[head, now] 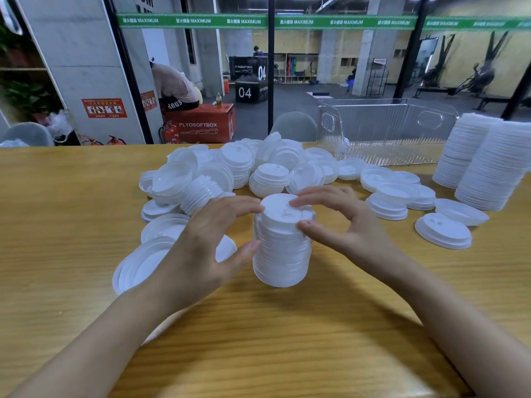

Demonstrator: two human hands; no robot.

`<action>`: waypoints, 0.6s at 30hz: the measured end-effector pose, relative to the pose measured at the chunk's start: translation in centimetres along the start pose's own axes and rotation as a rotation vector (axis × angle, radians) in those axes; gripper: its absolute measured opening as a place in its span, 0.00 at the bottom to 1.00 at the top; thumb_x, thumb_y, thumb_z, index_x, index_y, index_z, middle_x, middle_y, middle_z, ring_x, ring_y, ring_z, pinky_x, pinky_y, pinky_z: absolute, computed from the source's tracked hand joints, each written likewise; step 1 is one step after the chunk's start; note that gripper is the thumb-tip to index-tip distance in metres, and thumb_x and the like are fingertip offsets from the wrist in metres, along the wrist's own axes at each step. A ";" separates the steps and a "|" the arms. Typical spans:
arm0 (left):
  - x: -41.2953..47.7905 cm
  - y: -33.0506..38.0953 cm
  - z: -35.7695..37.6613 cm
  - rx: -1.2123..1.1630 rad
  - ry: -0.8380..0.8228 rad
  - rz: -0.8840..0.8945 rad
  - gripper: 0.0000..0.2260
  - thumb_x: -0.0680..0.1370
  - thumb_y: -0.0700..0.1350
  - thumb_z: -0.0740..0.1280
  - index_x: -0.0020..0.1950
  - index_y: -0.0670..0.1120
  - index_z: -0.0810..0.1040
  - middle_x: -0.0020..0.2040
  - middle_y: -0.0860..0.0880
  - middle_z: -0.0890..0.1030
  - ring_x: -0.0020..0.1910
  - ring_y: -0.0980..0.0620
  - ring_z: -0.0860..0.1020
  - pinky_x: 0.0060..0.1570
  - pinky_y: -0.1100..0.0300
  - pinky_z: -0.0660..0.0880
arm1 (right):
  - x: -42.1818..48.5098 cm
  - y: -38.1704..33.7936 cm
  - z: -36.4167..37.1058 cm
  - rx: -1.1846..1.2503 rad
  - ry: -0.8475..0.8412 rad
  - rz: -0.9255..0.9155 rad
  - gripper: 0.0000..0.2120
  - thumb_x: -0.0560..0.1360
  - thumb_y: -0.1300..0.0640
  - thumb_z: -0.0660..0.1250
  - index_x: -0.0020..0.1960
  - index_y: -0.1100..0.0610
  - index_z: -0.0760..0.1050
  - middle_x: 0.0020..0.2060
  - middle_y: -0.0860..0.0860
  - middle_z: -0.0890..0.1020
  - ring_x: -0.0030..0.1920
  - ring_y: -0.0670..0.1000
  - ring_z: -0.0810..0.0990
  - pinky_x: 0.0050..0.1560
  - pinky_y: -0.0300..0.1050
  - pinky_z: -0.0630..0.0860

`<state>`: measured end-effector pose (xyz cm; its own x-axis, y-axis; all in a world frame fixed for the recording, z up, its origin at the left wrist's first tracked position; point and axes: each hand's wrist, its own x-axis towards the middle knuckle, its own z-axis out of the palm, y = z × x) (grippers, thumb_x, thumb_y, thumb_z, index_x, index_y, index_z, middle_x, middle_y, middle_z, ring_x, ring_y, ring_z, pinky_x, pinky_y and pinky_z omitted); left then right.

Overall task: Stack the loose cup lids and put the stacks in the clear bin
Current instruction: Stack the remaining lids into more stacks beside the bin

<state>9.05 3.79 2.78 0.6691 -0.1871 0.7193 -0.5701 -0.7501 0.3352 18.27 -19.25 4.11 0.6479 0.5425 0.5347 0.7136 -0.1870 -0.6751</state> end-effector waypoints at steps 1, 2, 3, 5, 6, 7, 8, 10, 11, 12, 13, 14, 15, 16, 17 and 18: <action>0.0 0.0 0.0 0.000 -0.002 0.001 0.17 0.76 0.51 0.67 0.65 0.52 0.72 0.64 0.57 0.75 0.66 0.55 0.73 0.63 0.49 0.71 | 0.0 0.0 0.0 -0.009 -0.002 -0.005 0.15 0.69 0.39 0.69 0.55 0.39 0.80 0.58 0.36 0.79 0.66 0.45 0.69 0.64 0.32 0.64; 0.0 0.0 0.0 0.001 -0.003 0.001 0.17 0.76 0.51 0.67 0.65 0.52 0.73 0.64 0.58 0.76 0.66 0.55 0.73 0.63 0.50 0.71 | -0.1 0.0 0.0 -0.017 -0.005 -0.009 0.15 0.70 0.39 0.69 0.55 0.39 0.80 0.58 0.36 0.79 0.66 0.45 0.69 0.65 0.33 0.64; 0.0 0.0 0.0 0.004 -0.004 0.001 0.17 0.76 0.51 0.67 0.64 0.51 0.73 0.64 0.58 0.76 0.66 0.56 0.73 0.63 0.50 0.71 | -0.1 0.1 0.1 -0.026 -0.008 -0.012 0.15 0.70 0.39 0.68 0.55 0.39 0.80 0.58 0.36 0.79 0.66 0.46 0.69 0.65 0.34 0.64; 0.1 0.0 -0.1 0.011 -0.007 0.003 0.16 0.77 0.51 0.66 0.64 0.51 0.74 0.63 0.58 0.76 0.66 0.56 0.73 0.63 0.51 0.71 | -0.2 0.1 0.1 -0.034 -0.008 -0.021 0.15 0.71 0.39 0.68 0.56 0.39 0.80 0.59 0.36 0.78 0.67 0.46 0.69 0.66 0.36 0.64; 0.1 0.1 -0.1 0.014 -0.008 0.003 0.16 0.77 0.51 0.66 0.64 0.50 0.74 0.63 0.58 0.76 0.65 0.56 0.73 0.63 0.52 0.70 | -0.3 0.1 0.1 -0.031 -0.006 -0.025 0.15 0.71 0.39 0.67 0.56 0.39 0.79 0.59 0.37 0.78 0.67 0.46 0.69 0.66 0.36 0.64; 0.1 0.1 -0.1 0.018 -0.006 0.004 0.16 0.77 0.51 0.66 0.64 0.49 0.75 0.63 0.58 0.77 0.65 0.56 0.74 0.63 0.53 0.70 | -0.3 0.1 0.1 -0.024 -0.001 -0.029 0.15 0.72 0.39 0.66 0.57 0.39 0.79 0.60 0.37 0.78 0.67 0.46 0.69 0.66 0.36 0.64; 0.2 0.1 -0.3 0.022 -0.001 0.002 0.17 0.77 0.52 0.66 0.64 0.48 0.76 0.63 0.57 0.77 0.65 0.56 0.74 0.64 0.54 0.70 | -0.4 0.1 0.1 -0.016 0.008 -0.031 0.15 0.73 0.40 0.65 0.58 0.40 0.79 0.60 0.36 0.78 0.67 0.46 0.69 0.65 0.35 0.63; 0.5 -0.1 -0.8 0.037 0.021 -0.021 0.17 0.77 0.52 0.66 0.63 0.47 0.76 0.62 0.56 0.78 0.64 0.56 0.74 0.63 0.56 0.70 | -0.6 0.2 0.1 -0.006 0.037 -0.030 0.16 0.75 0.40 0.63 0.61 0.40 0.77 0.61 0.35 0.77 0.67 0.46 0.70 0.63 0.32 0.63; 0.6 -0.5 -1.2 0.052 0.034 -0.041 0.17 0.77 0.53 0.65 0.63 0.47 0.76 0.61 0.56 0.78 0.64 0.56 0.74 0.63 0.55 0.70 | -0.7 0.3 0.0 -0.008 0.055 -0.029 0.16 0.75 0.41 0.61 0.61 0.39 0.76 0.60 0.34 0.77 0.66 0.45 0.70 0.61 0.31 0.63; 0.8 -1.0 -1.6 0.077 0.044 -0.066 0.17 0.77 0.54 0.65 0.63 0.48 0.77 0.61 0.56 0.78 0.63 0.55 0.74 0.62 0.54 0.70 | -0.7 0.5 -0.2 -0.014 0.073 -0.027 0.16 0.76 0.40 0.60 0.62 0.39 0.75 0.59 0.33 0.77 0.65 0.45 0.71 0.61 0.31 0.63; 1.0 -1.7 -2.1 0.116 0.045 -0.100 0.18 0.77 0.55 0.64 0.63 0.48 0.76 0.61 0.57 0.77 0.62 0.54 0.74 0.62 0.52 0.71 | -0.7 0.9 -0.3 -0.018 0.089 -0.020 0.16 0.76 0.40 0.58 0.62 0.40 0.74 0.58 0.32 0.77 0.64 0.45 0.71 0.60 0.32 0.63; 1.1 -2.5 -2.6 0.170 0.034 -0.143 0.19 0.77 0.56 0.64 0.63 0.48 0.76 0.61 0.57 0.76 0.62 0.53 0.73 0.62 0.49 0.71 | -0.6 1.3 -0.3 -0.017 0.104 -0.008 0.17 0.77 0.40 0.56 0.63 0.40 0.74 0.57 0.32 0.77 0.63 0.46 0.71 0.60 0.34 0.64; 1.1 -3.3 -3.1 0.230 0.017 -0.186 0.20 0.76 0.57 0.63 0.63 0.49 0.76 0.61 0.56 0.76 0.62 0.51 0.73 0.62 0.45 0.71 | -0.6 1.7 -0.3 -0.015 0.121 0.005 0.17 0.78 0.40 0.54 0.63 0.40 0.73 0.56 0.32 0.77 0.63 0.46 0.71 0.62 0.37 0.65; 1.2 -4.0 -3.4 0.284 -0.006 -0.228 0.20 0.76 0.58 0.63 0.63 0.49 0.76 0.62 0.55 0.76 0.62 0.49 0.73 0.62 0.43 0.70 | -0.5 2.1 -0.3 -0.020 0.142 0.013 0.18 0.79 0.40 0.52 0.63 0.40 0.73 0.56 0.33 0.77 0.63 0.47 0.72 0.63 0.40 0.66; 1.3 -4.7 -3.7 0.323 -0.029 -0.271 0.20 0.76 0.58 0.64 0.64 0.49 0.75 0.62 0.54 0.76 0.63 0.48 0.73 0.62 0.42 0.70 | -0.4 2.5 -0.3 -0.030 0.163 0.017 0.18 0.80 0.40 0.50 0.63 0.40 0.73 0.57 0.35 0.78 0.63 0.48 0.72 0.65 0.44 0.67; 1.4 -5.3 -3.8 0.351 -0.048 -0.315 0.20 0.76 0.56 0.67 0.64 0.48 0.75 0.64 0.53 0.76 0.63 0.47 0.72 0.63 0.43 0.68 | -0.3 2.8 -0.2 -0.038 0.179 0.021 0.18 0.80 0.39 0.49 0.63 0.40 0.73 0.57 0.36 0.78 0.64 0.49 0.73 0.66 0.48 0.68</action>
<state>11.16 9.90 4.38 0.8094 0.0613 0.5841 -0.1457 -0.9425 0.3008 20.11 -20.12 2.10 0.6976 0.3841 0.6048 0.7067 -0.2299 -0.6692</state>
